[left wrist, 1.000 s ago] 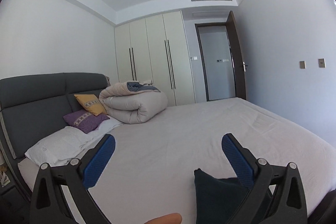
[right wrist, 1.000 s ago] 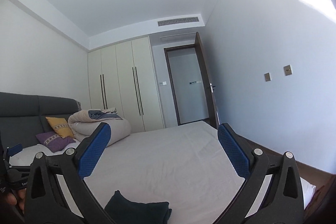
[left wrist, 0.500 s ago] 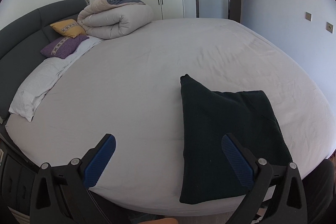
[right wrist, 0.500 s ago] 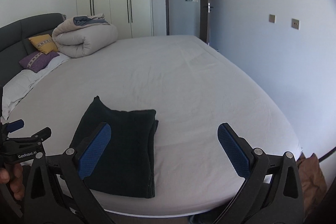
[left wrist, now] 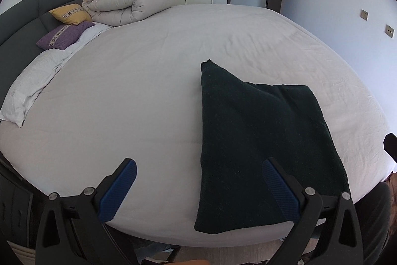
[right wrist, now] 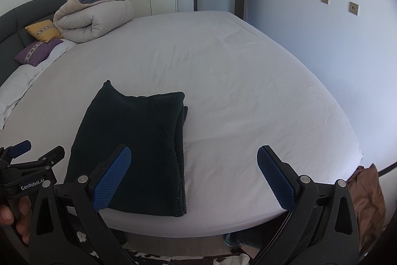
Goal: Fold small clothes
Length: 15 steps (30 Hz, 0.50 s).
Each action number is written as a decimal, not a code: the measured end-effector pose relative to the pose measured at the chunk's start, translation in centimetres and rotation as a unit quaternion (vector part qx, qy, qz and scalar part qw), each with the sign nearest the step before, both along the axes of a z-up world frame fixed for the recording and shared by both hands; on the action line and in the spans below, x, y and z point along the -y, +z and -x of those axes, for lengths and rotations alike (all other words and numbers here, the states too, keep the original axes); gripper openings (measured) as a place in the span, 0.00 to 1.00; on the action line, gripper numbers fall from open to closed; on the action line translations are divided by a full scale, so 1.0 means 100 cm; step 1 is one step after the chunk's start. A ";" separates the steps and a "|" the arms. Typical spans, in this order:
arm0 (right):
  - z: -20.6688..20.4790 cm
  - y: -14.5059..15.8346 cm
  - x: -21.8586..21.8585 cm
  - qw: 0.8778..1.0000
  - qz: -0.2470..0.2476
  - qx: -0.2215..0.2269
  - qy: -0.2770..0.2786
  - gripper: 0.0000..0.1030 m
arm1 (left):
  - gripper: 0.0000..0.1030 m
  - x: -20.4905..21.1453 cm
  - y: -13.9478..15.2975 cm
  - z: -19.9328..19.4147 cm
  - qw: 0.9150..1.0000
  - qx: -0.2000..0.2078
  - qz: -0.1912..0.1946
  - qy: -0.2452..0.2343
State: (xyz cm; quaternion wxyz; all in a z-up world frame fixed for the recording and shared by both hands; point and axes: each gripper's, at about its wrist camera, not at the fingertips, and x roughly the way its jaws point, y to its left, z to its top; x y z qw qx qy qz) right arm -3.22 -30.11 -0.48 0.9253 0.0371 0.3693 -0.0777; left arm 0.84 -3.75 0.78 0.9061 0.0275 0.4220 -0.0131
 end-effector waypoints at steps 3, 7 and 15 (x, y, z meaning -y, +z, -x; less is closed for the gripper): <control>0.007 0.013 0.004 1.000 0.000 -0.001 -0.001 1.00 | 1.00 -0.002 -0.002 -0.001 1.000 -0.003 0.004 -0.001; 0.011 0.022 0.005 1.000 0.001 -0.004 -0.002 1.00 | 1.00 -0.002 -0.005 -0.002 1.000 -0.009 0.004 -0.002; 0.010 0.026 -0.001 1.000 0.002 -0.008 -0.001 1.00 | 1.00 0.002 -0.010 -0.002 1.000 -0.015 0.003 -0.005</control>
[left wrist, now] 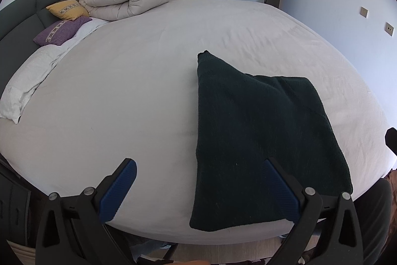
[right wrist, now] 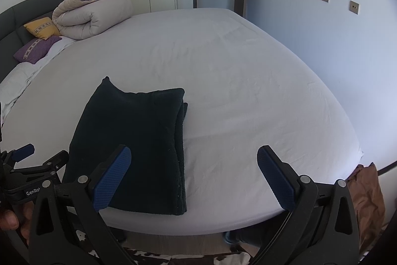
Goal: Fold small clothes
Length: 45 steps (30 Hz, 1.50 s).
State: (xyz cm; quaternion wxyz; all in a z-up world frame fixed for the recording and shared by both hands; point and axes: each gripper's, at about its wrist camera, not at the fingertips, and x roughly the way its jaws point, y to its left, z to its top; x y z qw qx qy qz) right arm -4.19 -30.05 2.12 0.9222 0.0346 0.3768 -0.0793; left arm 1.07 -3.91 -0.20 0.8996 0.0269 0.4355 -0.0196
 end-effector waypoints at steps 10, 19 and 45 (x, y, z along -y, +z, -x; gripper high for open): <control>-0.005 -0.001 -0.009 1.000 0.000 -0.004 0.000 1.00 | 1.00 -0.002 -0.002 -0.001 1.000 -0.003 0.002 0.002; -0.005 -0.002 -0.012 1.000 -0.001 -0.004 0.002 1.00 | 1.00 -0.003 -0.003 0.000 1.000 -0.006 0.005 0.003; -0.005 -0.006 -0.016 1.000 -0.006 -0.006 0.001 1.00 | 1.00 -0.001 -0.007 -0.002 1.000 -0.013 0.006 0.000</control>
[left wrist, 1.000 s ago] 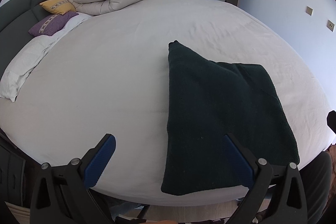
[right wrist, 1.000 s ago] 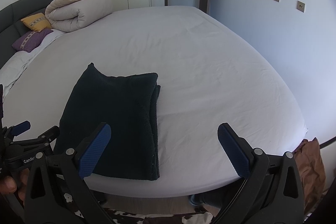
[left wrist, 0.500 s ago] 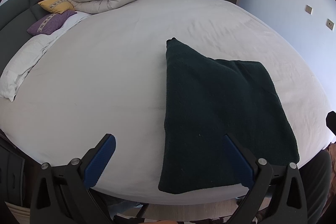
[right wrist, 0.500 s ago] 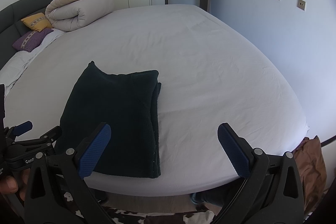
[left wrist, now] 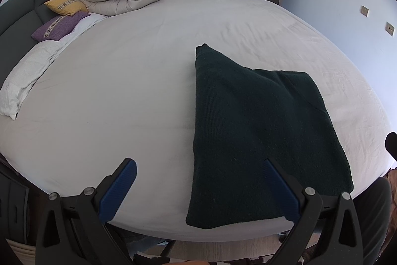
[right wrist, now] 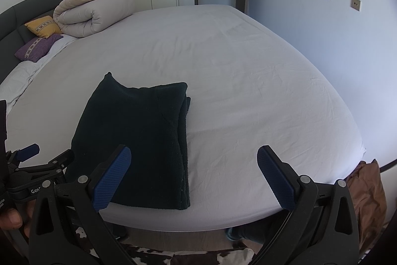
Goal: Fold small clothes
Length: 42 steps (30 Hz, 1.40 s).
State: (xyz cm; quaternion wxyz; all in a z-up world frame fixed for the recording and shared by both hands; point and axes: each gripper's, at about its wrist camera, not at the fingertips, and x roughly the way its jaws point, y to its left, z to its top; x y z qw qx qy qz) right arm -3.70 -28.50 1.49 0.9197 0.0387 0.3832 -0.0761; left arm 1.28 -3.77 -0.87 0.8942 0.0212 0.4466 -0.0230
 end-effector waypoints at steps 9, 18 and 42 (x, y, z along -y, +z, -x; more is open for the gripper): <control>0.000 -0.001 -0.001 1.000 -0.001 0.000 0.000 1.00 | 1.00 0.001 0.000 0.001 1.000 0.000 0.000 0.001; 0.001 -0.001 -0.003 1.000 -0.002 -0.001 -0.001 1.00 | 1.00 0.003 -0.004 0.003 1.000 -0.001 -0.001 -0.001; 0.002 0.000 -0.009 1.000 -0.003 -0.003 0.000 1.00 | 1.00 0.000 -0.006 0.002 1.000 -0.008 0.000 -0.001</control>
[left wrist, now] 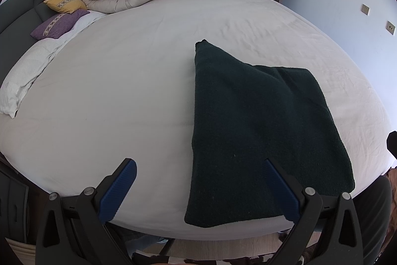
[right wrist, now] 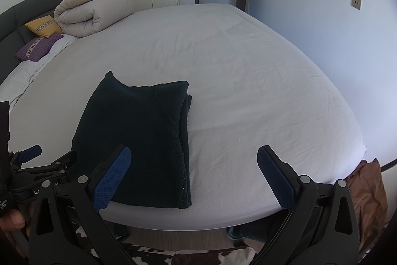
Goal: Fold small clothes
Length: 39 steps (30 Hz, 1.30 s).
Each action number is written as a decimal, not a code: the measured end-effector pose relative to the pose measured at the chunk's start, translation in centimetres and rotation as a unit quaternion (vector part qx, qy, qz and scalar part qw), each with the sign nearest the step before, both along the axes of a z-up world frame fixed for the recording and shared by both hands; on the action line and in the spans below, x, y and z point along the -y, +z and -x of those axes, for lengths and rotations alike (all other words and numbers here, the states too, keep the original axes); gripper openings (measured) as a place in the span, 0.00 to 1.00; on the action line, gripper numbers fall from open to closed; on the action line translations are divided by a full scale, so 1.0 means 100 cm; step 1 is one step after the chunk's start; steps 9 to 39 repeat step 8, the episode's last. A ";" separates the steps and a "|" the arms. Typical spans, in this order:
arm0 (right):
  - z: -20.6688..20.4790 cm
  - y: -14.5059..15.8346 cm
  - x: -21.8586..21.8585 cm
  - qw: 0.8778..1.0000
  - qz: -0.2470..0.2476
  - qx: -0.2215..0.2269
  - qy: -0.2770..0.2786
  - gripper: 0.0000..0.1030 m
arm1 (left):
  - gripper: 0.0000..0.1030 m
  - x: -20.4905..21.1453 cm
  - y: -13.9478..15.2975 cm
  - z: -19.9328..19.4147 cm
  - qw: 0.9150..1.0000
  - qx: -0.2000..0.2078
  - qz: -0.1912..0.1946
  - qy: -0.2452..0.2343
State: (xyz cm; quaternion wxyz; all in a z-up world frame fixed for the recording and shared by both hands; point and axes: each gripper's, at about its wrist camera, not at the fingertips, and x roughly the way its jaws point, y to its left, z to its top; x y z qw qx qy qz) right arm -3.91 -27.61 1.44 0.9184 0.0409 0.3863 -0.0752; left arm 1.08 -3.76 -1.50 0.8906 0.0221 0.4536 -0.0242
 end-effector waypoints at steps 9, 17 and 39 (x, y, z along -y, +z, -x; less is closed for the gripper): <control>-0.001 0.001 0.000 1.000 -0.001 -0.002 0.000 1.00 | 1.00 -0.004 0.000 -0.001 1.000 0.001 0.003 0.005; -0.001 0.001 0.000 1.000 -0.001 -0.002 0.000 1.00 | 1.00 -0.004 0.000 -0.001 1.000 0.001 0.003 0.005; -0.001 0.001 0.000 1.000 -0.001 -0.002 0.000 1.00 | 1.00 -0.004 0.000 -0.001 1.000 0.001 0.003 0.005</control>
